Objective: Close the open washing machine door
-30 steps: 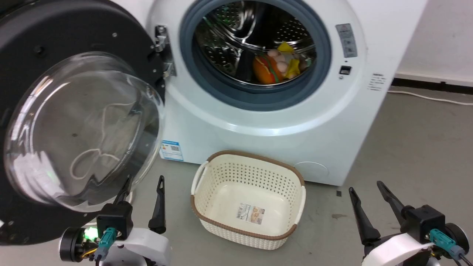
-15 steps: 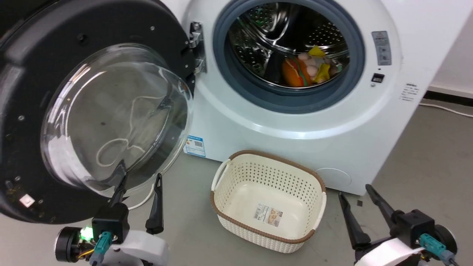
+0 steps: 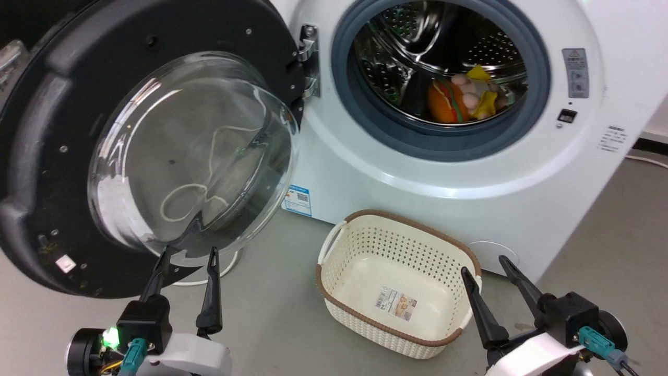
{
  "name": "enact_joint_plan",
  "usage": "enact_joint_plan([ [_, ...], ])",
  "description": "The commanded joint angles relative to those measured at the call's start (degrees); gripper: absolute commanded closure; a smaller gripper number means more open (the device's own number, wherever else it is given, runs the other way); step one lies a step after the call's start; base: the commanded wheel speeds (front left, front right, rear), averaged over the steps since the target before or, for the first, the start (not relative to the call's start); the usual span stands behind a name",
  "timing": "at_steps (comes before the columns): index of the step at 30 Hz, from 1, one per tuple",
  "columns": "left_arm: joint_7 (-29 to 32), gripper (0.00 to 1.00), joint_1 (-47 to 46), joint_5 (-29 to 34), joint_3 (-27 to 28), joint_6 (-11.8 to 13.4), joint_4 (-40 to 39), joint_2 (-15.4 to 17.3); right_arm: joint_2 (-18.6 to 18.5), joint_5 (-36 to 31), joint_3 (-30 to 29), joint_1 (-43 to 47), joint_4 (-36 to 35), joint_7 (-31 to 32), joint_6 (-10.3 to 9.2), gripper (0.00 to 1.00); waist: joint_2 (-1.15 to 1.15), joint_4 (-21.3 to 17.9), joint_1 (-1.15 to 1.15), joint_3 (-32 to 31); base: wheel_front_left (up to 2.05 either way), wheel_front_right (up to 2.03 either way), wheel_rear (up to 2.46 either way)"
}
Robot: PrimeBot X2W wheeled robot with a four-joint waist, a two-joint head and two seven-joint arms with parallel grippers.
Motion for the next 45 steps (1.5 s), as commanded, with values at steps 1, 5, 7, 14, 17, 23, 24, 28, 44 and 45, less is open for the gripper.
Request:
enact_joint_plan([
  [1, -0.51, 0.0, 0.76, -0.3, 0.15, 0.21, -0.3, 0.14, 0.05, 0.43, 0.34, -0.71, 0.33, -0.48, 0.02, 0.0, 0.0, 0.39, 0.0, 0.05, 0.0, 0.0, 0.0],
  [5, -1.34, 0.0, 1.21, -0.65, 0.43, 0.01, -0.3, 0.15, 0.06, 0.87, 1.03, -0.67, 0.75, -1.32, 0.02, 0.0, 0.0, 2.11, 0.0, 0.11, 0.0, 0.0, 0.0],
  [7, -1.58, 0.0, 1.26, -0.69, 0.47, -0.09, -0.35, 0.16, 0.06, 1.02, 1.11, -0.58, 0.77, -1.56, 0.02, 0.0, 0.0, 2.61, 0.0, 0.15, 0.0, 0.0, 0.0],
  [14, -2.42, 0.5, 1.44, -1.38, 0.23, -1.53, -0.43, 0.37, 0.07, 1.44, 1.5, -0.25, 0.94, -2.4, 0.03, 0.0, 0.0, 4.43, 0.0, 0.36, 0.0, 0.0, 0.0],
  [17, -2.78, 1.0, 1.47, -2.09, 0.47, -2.16, -0.79, 0.5, 0.07, 1.77, 1.63, -0.16, 1.05, -2.75, 0.03, 0.0, 0.0, 5.21, 0.0, 0.45, 0.0, 0.0, 0.0],
  [23, -3.5, 1.0, 0.35, -4.38, 2.7, -3.5, -3.43, 2.03, 0.08, 1.77, 1.56, 0.09, 1.03, -3.47, 0.03, 0.0, 0.0, 6.77, 0.0, 1.54, 0.0, 0.0, 0.0],
  [24, -3.62, 1.0, -0.2, -4.84, 3.44, -3.67, -4.18, 2.42, 0.08, 1.71, 1.41, 0.14, 1.05, -3.59, 0.03, 0.0, 0.0, 7.03, 0.0, 1.76, 0.0, 0.0, 0.0],
  [28, -4.1, 1.0, -2.94, -6.74, 6.14, -4.34, -6.64, 4.83, 0.08, 1.46, 0.97, 0.42, 0.99, -4.07, 0.03, 0.0, 0.0, 8.01, 0.0, 2.72, 0.0, 0.0, 0.0],
  [44, 4.31, 1.0, -25.28, -36.07, 21.89, -5.63, 9.84, 18.38, 0.09, 0.0, 1.67, -2.17, 1.07, -5.79, 0.04, 0.0, 0.0, 7.29, 0.0, 9.52, 0.0, 0.0, 0.0],
  [45, 6.3, 1.0, -26.79, -38.46, 22.66, -5.69, 12.19, 19.4, 0.1, -0.07, 1.8, -2.45, 1.12, -5.87, 0.04, 0.0, 0.0, 7.2, 0.0, 10.02, 0.0, 0.0, 0.0],
])
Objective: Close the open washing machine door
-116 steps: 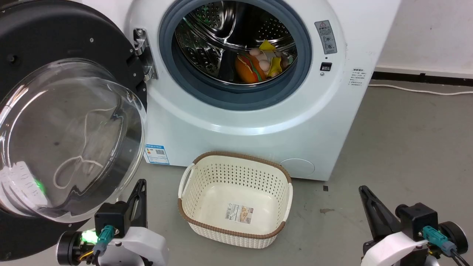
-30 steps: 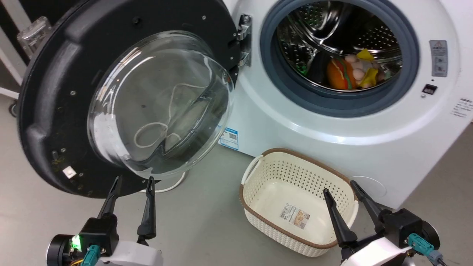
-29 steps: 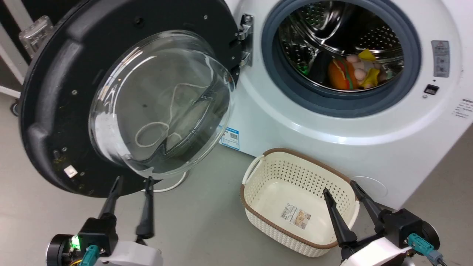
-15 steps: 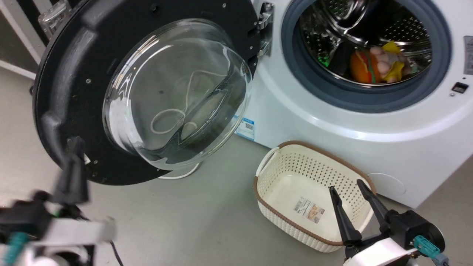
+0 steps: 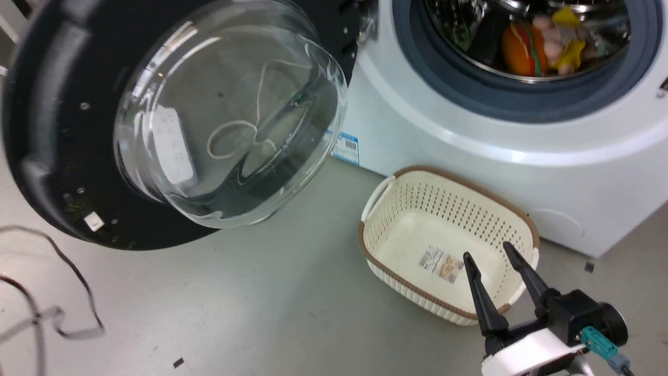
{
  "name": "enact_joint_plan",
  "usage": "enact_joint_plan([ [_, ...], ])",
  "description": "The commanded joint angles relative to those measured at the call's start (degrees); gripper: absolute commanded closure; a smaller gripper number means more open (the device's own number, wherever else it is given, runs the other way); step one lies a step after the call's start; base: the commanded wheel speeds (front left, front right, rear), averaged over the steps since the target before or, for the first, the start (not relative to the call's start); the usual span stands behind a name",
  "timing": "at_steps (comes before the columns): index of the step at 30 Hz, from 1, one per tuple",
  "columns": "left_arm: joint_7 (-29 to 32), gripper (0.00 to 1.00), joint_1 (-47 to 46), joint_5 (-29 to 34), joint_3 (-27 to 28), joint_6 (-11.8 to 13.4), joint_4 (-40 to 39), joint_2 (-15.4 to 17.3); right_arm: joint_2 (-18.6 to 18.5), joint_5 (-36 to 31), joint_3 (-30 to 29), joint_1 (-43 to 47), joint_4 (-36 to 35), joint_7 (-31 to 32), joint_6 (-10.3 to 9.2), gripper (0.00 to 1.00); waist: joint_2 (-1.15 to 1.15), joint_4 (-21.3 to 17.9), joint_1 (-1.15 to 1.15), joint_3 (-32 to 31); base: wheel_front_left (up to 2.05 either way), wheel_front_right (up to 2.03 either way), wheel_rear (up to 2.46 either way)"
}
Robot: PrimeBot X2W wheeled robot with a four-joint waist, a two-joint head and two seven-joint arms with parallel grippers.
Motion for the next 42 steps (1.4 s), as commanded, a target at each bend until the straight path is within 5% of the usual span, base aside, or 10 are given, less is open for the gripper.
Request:
enact_joint_plan([
  [1, 2.38, 1.0, -2.69, -3.25, 1.36, -0.41, 2.94, 1.72, 0.06, -0.18, 0.25, -1.17, 0.2, -0.63, 0.04, 0.0, 0.0, -0.23, -0.01, 1.16, 0.0, 0.0, 0.0],
  [11, 22.82, 1.0, -13.91, -23.71, 5.88, 2.82, 21.51, 4.43, 0.07, -0.41, 1.08, -3.38, 1.13, -1.79, 0.04, 0.0, 0.0, -0.08, -0.01, 4.74, 0.0, 0.0, 0.0],
  [22, 43.31, 1.0, -13.91, -40.38, 8.1, 0.75, 22.74, 4.06, 0.08, 0.58, 1.26, -4.04, 2.54, -3.13, 0.04, 0.0, 0.0, 0.52, -0.01, 5.04, 0.0, 0.0, 0.0],
  [32, 58.14, 1.0, -2.94, -50.89, 8.17, 3.94, 11.0, -3.04, 0.08, 2.71, 1.03, -2.56, 3.93, -3.45, 0.05, 0.0, 0.0, -0.24, -0.01, 0.44, 0.0, 0.0, 0.0],
  [42, 61.18, 1.0, 8.83, -54.1, 5.95, 9.27, -2.71, -14.09, 0.08, 4.29, -0.47, -0.85, 3.29, -3.47, 0.05, 0.0, 0.0, -3.28, -0.01, -3.66, 0.0, 0.0, 0.0],
])
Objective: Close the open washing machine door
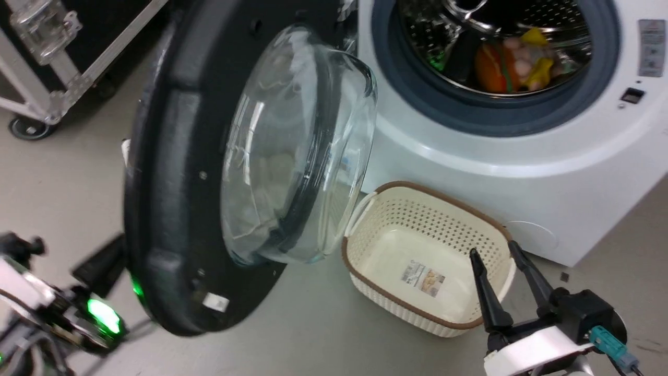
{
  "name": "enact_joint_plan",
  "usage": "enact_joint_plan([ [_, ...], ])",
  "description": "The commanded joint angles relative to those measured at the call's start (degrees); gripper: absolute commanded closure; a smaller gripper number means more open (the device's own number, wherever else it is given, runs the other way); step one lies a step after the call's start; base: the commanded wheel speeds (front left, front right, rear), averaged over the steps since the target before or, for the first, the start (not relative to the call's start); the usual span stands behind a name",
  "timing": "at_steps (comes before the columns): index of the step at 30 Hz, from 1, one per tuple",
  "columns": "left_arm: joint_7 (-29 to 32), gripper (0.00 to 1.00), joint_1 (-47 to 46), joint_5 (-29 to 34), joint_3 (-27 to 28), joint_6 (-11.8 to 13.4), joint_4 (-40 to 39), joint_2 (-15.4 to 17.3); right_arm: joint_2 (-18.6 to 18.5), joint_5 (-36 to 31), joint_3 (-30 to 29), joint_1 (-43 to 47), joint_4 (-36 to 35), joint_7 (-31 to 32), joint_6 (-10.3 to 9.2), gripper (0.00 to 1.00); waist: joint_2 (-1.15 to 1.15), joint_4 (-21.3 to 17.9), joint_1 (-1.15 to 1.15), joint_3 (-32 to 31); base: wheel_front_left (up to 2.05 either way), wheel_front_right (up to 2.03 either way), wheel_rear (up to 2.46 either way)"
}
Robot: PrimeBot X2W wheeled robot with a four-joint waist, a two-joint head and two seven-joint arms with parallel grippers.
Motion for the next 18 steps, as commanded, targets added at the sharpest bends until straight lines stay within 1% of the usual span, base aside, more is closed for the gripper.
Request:
enact_joint_plan([
  [1, 0.51, 1.0, 1.5, -0.56, -0.83, 0.47, -0.92, -1.27, 0.01, 0.38, -0.44, 0.78, -0.25, -0.48, 0.05, 0.0, 0.0, -1.09, 0.01, -0.75, 0.0, 0.0, 0.0],
  [3, 1.28, 1.0, 4.1, -0.95, -2.39, 1.11, -3.17, -2.91, 0.01, 0.46, -1.24, 1.24, -0.23, -0.48, 0.05, 0.0, 0.0, -2.07, 0.01, -1.26, 0.0, 0.0, 0.0],
  [6, 1.63, 1.0, 7.56, -1.86, -4.83, 1.51, -5.9, -4.43, 0.01, 0.22, -2.06, 1.87, -0.3, -0.48, 0.05, 0.0, 0.0, -3.77, 0.01, -1.78, 0.0, 0.0, 0.0],
  [11, -0.17, 1.0, 11.63, -5.54, -9.79, 1.87, -9.02, -5.35, 0.01, -0.43, -2.82, 2.09, -0.47, -0.49, 0.05, 0.0, 0.0, -7.46, 0.01, -1.62, 0.0, 0.0, 0.0],
  [13, -1.26, 1.0, 13.12, -7.58, -12.87, 1.38, -9.73, -5.4, 0.01, -0.67, -2.57, 1.75, -0.58, -0.49, 0.05, 0.0, 0.0, -9.57, 0.01, -1.19, 0.0, 0.0, 0.0],
  [18, -6.2, 1.0, 14.55, -12.24, -20.62, -0.5, -10.69, -5.43, 0.01, -1.04, -2.94, 0.9, -1.01, -0.49, 0.05, 0.0, 0.0, -15.17, 0.01, 0.87, 0.0, 0.0, 0.0],
])
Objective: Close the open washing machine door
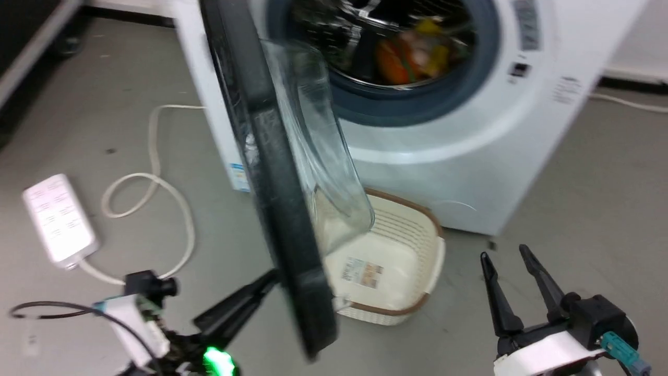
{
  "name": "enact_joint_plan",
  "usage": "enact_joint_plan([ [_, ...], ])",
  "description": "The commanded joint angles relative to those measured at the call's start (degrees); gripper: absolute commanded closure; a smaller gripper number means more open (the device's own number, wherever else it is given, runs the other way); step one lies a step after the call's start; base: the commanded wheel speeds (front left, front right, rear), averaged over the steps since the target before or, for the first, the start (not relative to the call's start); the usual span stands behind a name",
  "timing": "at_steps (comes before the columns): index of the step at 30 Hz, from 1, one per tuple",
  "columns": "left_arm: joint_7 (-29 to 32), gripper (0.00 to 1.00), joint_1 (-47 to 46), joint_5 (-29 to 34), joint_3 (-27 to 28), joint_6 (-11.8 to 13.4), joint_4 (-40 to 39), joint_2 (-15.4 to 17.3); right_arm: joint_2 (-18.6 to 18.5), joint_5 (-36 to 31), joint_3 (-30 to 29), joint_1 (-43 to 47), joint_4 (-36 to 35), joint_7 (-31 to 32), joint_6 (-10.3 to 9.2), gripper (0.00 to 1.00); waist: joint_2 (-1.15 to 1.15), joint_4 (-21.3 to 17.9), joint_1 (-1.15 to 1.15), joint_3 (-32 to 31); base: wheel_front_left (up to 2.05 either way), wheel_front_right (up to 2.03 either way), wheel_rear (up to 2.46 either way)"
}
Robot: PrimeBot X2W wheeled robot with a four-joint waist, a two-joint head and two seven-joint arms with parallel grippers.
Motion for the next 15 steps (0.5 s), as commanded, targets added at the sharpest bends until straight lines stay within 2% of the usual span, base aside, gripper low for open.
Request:
enact_joint_plan([
  [1, -0.85, 1.0, 0.1, -0.51, -1.38, -0.82, -0.38, -0.14, 0.02, -0.17, -0.31, -0.67, -0.32, -0.21, 0.05, 0.0, 0.0, -3.97, 0.0, 2.07, 0.0, 0.0, 0.0],
  [7, -5.32, 1.0, -3.37, -1.47, -6.23, -3.14, 0.32, -0.15, 0.02, 1.52, -1.05, -1.78, -0.95, -0.21, 0.05, 0.0, 0.0, -12.1, 0.0, 6.76, 0.0, 0.0, 0.0],
  [15, -10.29, 1.0, -11.6, -0.67, -10.11, -4.05, 2.05, -0.15, 0.02, 4.56, -2.11, -2.65, -1.26, -0.21, 0.05, 0.0, 0.0, -22.12, 0.0, 12.13, 0.0, 0.0, 0.0],
])
